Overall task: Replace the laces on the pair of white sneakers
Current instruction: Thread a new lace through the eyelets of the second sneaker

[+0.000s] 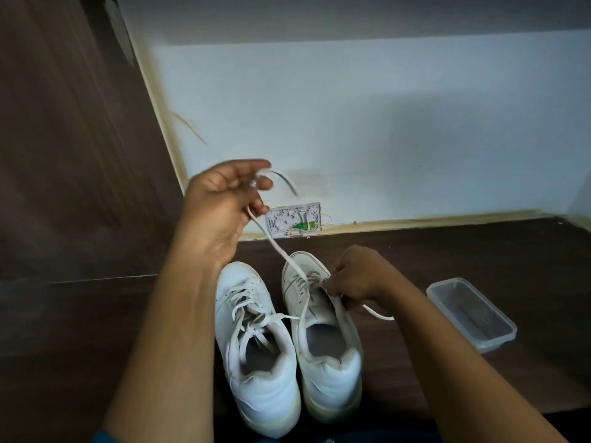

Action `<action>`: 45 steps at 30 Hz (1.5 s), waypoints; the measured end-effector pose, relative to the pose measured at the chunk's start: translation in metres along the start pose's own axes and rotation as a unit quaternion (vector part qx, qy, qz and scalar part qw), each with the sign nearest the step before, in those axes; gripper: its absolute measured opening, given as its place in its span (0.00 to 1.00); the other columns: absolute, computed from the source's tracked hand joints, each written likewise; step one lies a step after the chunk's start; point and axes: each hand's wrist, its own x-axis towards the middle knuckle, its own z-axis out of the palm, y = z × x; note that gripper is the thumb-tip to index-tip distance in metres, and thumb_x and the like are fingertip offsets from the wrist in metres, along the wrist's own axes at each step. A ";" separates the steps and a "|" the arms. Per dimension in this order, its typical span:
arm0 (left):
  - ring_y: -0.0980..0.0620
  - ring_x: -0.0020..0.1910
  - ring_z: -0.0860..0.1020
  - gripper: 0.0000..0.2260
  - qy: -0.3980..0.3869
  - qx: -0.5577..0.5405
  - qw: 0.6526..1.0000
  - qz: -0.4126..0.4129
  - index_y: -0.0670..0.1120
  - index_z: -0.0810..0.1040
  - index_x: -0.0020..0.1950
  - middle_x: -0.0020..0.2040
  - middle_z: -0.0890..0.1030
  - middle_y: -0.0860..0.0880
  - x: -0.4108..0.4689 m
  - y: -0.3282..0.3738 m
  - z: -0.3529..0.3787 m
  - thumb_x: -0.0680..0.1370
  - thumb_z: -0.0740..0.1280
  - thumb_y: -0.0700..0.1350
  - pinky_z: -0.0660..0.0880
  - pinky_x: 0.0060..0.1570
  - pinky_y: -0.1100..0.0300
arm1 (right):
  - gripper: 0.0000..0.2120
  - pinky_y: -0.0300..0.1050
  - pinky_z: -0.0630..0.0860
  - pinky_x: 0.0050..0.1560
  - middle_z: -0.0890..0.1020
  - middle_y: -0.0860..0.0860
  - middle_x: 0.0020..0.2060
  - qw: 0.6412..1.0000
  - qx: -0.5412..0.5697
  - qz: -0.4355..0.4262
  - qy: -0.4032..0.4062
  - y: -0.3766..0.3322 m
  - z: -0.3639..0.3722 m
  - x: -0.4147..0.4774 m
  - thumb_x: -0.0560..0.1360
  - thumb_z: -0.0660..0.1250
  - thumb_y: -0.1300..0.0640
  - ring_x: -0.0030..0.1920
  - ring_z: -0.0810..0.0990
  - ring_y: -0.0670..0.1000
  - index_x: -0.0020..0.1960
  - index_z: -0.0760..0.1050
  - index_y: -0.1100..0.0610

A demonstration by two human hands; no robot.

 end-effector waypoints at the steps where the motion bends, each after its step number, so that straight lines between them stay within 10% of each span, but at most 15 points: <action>1: 0.58 0.24 0.69 0.12 0.006 -0.055 0.998 0.004 0.41 0.78 0.48 0.31 0.79 0.51 0.000 0.006 -0.003 0.77 0.58 0.29 0.70 0.28 0.66 | 0.06 0.50 0.81 0.39 0.78 0.59 0.27 1.000 0.000 0.002 -0.002 0.000 0.000 0.000 0.67 0.65 0.66 0.29 0.80 0.56 0.36 0.78 0.68; 5: 0.58 0.23 0.65 0.09 0.039 -0.117 0.992 0.034 0.43 0.77 0.44 0.31 0.79 0.50 -0.002 0.023 -0.013 0.77 0.60 0.33 0.61 0.23 0.68 | 0.04 0.49 0.77 0.38 0.76 0.59 0.27 1.000 0.023 0.005 -0.017 0.002 -0.001 0.001 0.68 0.63 0.69 0.28 0.78 0.56 0.37 0.77 0.66; 11: 0.64 0.18 0.68 0.10 -0.030 0.109 0.993 0.022 0.41 0.79 0.44 0.37 0.81 0.44 -0.007 0.009 0.000 0.74 0.62 0.28 0.63 0.20 0.73 | 0.08 0.60 0.78 0.46 0.77 0.66 0.36 0.991 0.120 0.043 -0.049 0.007 0.001 0.007 0.70 0.61 0.76 0.34 0.78 0.61 0.47 0.76 0.74; 15: 0.58 0.35 0.81 0.11 -0.149 0.281 0.948 -0.034 0.49 0.82 0.37 0.35 0.83 0.53 -0.011 -0.041 0.024 0.68 0.74 0.33 0.77 0.46 0.61 | 0.09 0.58 0.79 0.41 0.77 0.64 0.32 0.989 0.126 0.057 -0.053 0.009 0.000 0.012 0.72 0.60 0.76 0.30 0.77 0.59 0.51 0.74 0.78; 25: 0.57 0.35 0.78 0.02 -0.194 0.489 0.848 -0.069 0.48 0.83 0.40 0.32 0.78 0.55 -0.019 -0.091 0.035 0.71 0.72 0.41 0.71 0.36 0.68 | 0.09 0.43 0.79 0.27 0.77 0.59 0.28 0.979 0.184 0.065 -0.066 0.015 -0.006 0.008 0.71 0.64 0.76 0.24 0.77 0.53 0.34 0.74 0.68; 31: 0.60 0.28 0.71 0.07 -0.173 0.517 0.837 -0.046 0.54 0.80 0.32 0.22 0.72 0.60 -0.015 -0.090 0.031 0.71 0.71 0.49 0.64 0.31 0.66 | 0.10 0.39 0.76 0.22 0.76 0.58 0.29 0.972 0.207 0.071 -0.082 0.016 -0.009 0.005 0.73 0.64 0.75 0.22 0.76 0.49 0.34 0.73 0.67; 45: 0.47 0.44 0.80 0.06 -0.237 0.549 0.801 -0.039 0.45 0.82 0.39 0.43 0.83 0.46 -0.015 -0.101 0.029 0.74 0.66 0.41 0.77 0.45 0.56 | 0.08 0.43 0.80 0.26 0.78 0.58 0.25 0.975 0.194 0.066 -0.089 0.013 -0.012 0.005 0.72 0.64 0.75 0.22 0.78 0.52 0.35 0.75 0.69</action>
